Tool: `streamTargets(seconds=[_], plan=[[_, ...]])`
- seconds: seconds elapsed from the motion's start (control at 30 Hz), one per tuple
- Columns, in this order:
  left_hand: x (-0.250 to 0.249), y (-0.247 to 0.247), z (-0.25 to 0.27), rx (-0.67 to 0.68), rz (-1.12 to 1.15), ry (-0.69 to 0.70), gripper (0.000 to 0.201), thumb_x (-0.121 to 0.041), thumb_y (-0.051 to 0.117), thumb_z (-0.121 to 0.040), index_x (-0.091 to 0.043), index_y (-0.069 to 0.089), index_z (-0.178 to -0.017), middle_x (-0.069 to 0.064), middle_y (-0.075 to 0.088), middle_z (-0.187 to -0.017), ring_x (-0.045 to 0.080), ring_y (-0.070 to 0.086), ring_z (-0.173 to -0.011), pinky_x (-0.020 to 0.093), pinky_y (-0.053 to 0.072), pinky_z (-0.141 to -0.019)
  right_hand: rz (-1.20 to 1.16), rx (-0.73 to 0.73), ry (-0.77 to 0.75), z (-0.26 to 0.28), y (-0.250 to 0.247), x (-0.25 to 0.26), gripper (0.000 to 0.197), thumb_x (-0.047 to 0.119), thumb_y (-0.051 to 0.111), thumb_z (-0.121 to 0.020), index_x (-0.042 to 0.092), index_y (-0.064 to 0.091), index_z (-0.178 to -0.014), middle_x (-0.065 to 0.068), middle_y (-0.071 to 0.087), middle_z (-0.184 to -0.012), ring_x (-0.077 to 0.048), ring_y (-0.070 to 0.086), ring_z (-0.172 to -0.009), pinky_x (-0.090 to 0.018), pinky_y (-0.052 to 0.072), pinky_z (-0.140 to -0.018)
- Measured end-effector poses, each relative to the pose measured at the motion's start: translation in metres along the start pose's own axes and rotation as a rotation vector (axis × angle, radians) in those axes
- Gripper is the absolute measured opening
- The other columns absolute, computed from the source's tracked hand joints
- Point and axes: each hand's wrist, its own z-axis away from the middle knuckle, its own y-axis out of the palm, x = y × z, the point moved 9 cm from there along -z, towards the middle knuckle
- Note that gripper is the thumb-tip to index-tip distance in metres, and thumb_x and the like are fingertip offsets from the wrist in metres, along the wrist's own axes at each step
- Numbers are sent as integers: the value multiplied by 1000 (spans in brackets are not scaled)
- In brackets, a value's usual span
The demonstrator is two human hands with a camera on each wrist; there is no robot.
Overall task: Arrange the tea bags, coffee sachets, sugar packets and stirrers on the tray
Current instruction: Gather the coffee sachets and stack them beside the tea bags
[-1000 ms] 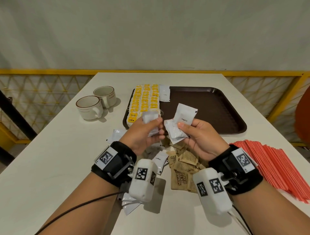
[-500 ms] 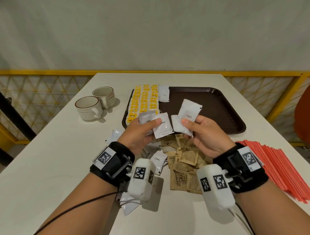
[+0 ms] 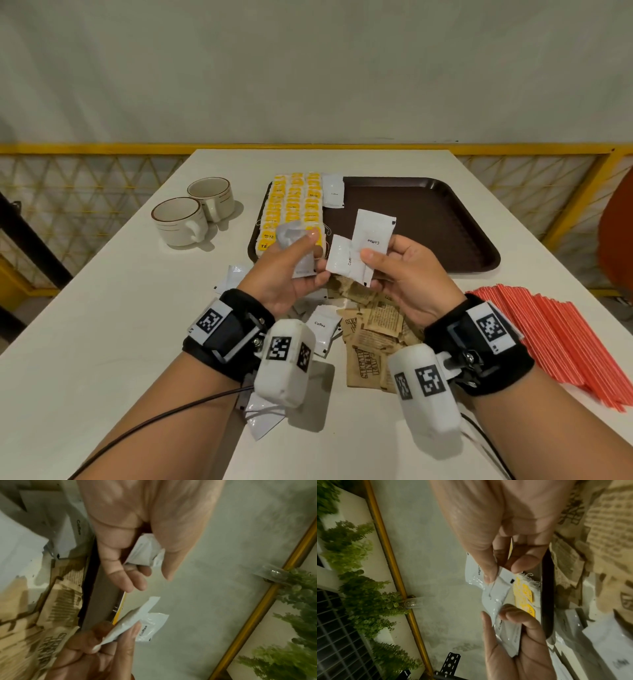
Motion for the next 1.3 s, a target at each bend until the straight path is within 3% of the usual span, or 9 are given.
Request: streamTargets(seconds=[0.17, 0.4, 0.57, 0.67, 0.83, 0.93, 1.0, 1.1, 1.3], plan=[[9, 26, 11, 177, -150, -7, 23, -25, 65, -76, -12, 62, -94, 0, 64, -76, 9, 57, -62, 20, 51, -57, -23, -34, -47, -4, -5, 1, 24, -2, 61, -87, 6, 61, -110, -11, 72, -101, -17, 69, -75, -18, 50, -50], [8, 4, 0, -12, -89, -14, 16, -17, 62, -90, -7, 57, -101, 6, 59, -78, 15, 63, -70, 24, 57, -63, 142, -193, -233, -4, -25, 17, 12, -1, 68, -83, 9, 65, -88, -10, 69, -92, -24, 65, -85, -25, 56, -64], [14, 16, 2, 71, -48, -51, 25, -21, 55, -93, -5, 61, -113, 11, 69, -100, 17, 66, -88, 24, 58, -77, 446, -40, -307, 3, 4, 16, 23, 2, 75, -77, -11, 61, -91, -32, 62, -96, -23, 60, -78, -47, 53, -76], [17, 24, 2, 96, -30, -51, 21, -24, 51, -95, -7, 60, -105, 7, 72, -89, 14, 69, -82, 25, 58, -75, 494, 55, -257, 3, 17, 5, 25, 2, 75, -76, -12, 61, -93, -33, 63, -96, -27, 60, -80, -54, 52, -80], [18, 25, 4, 98, -56, -65, 23, -22, 49, -97, -7, 60, -110, 11, 69, -87, 17, 68, -73, 29, 57, -62, 249, 181, -89, 5, 30, -13, 22, -7, 57, -89, 4, 64, -106, -12, 73, -89, -17, 69, -76, -22, 58, -67], [11, 12, 1, 24, 28, -66, 41, -31, 49, -95, -4, 54, -127, 18, 62, -111, 28, 63, -95, 40, 55, -81, 104, 195, -17, 4, 28, -10, 23, 1, 44, -98, 0, 59, -114, -14, 72, -87, -16, 68, -71, -22, 56, -63], [7, 6, -1, -15, 96, -63, 57, -43, 57, -84, -8, 52, -128, 14, 58, -104, 26, 58, -94, 40, 49, -90, 65, 219, 30, 5, 27, -8, 23, 4, 41, -99, -2, 61, -109, -14, 70, -84, -16, 65, -67, -23, 55, -60], [4, 6, -2, 26, 102, -74, 72, -57, 57, -72, -9, 53, -125, 10, 59, -92, 19, 60, -81, 35, 52, -80, 92, 288, 115, 9, 31, -14, 21, 7, 41, -99, 1, 61, -93, -12, 66, -71, -17, 60, -58, -22, 51, -53], [10, 27, 5, 185, -53, -67, 39, -36, 57, -74, -7, 55, -100, 15, 72, -92, 21, 71, -83, 36, 58, -75, 356, 409, 253, 18, 50, -29, 28, 18, 49, -98, 5, 59, -76, -9, 60, -55, -14, 54, -45, -19, 44, -44]])
